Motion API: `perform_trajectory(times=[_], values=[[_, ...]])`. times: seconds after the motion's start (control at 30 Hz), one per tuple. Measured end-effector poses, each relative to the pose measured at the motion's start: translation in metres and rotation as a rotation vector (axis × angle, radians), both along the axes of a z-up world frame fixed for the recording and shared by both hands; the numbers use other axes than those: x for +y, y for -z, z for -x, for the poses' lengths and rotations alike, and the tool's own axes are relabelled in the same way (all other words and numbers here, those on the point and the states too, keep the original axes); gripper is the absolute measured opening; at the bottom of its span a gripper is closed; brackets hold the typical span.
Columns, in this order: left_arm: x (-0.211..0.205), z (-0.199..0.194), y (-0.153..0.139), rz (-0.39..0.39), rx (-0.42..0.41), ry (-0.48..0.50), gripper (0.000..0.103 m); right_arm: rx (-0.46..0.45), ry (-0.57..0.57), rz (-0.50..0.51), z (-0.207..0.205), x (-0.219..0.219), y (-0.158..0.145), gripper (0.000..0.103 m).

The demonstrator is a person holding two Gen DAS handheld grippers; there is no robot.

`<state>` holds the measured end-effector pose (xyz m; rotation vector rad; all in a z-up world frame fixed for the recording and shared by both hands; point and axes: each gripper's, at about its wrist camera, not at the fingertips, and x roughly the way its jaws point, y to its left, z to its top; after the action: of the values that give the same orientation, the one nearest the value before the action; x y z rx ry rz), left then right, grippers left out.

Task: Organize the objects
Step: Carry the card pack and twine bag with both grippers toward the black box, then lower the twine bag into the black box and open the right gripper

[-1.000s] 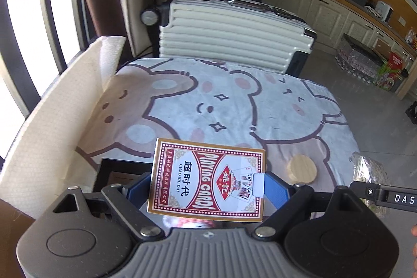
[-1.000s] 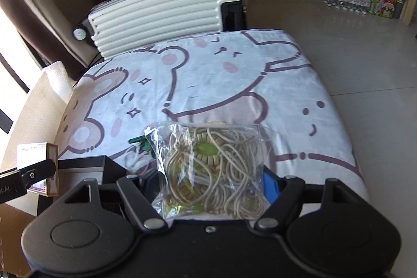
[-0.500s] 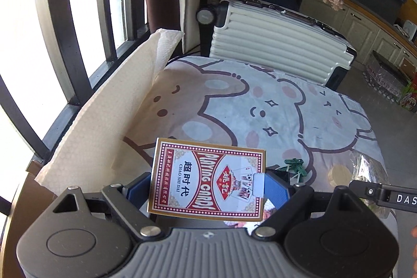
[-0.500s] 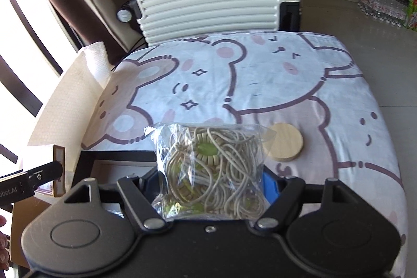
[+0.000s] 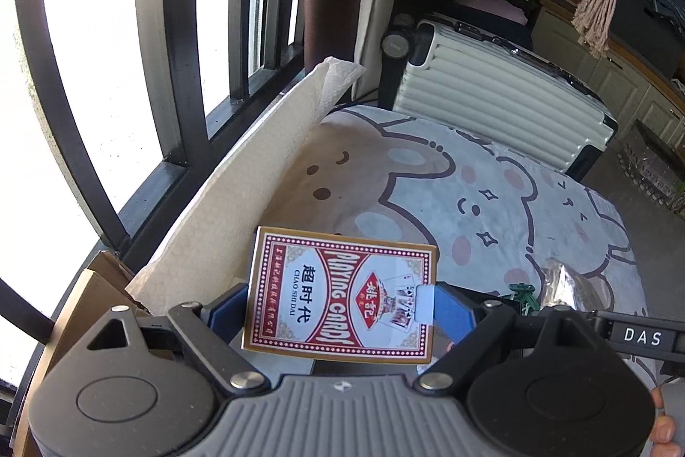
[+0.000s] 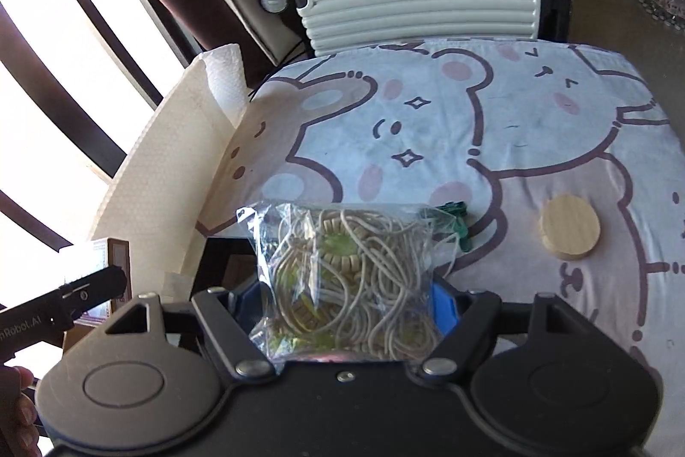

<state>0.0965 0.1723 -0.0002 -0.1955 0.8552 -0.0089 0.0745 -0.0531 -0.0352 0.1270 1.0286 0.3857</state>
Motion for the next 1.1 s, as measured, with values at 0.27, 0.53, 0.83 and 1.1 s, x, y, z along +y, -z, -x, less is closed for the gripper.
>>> perform_trajectory(times=[0.27,0.53,0.83,1.1], values=[[0.022,-0.002,-0.002,0.024,-0.045,-0.050,0.090,0.056,-0.045,-0.025,-0.006,0.044,0.022,0.077],[0.037,-0.011,0.008,0.044,-0.034,-0.074,0.090,0.134,-0.079,-0.014,-0.018,0.090,0.057,0.077],[0.051,-0.025,0.018,0.041,-0.014,-0.083,0.090,0.221,-0.047,0.003,-0.037,0.118,0.096,0.080],[0.047,-0.034,0.030,0.027,0.018,-0.063,0.090,0.253,-0.028,-0.038,-0.046,0.105,0.089,0.096]])
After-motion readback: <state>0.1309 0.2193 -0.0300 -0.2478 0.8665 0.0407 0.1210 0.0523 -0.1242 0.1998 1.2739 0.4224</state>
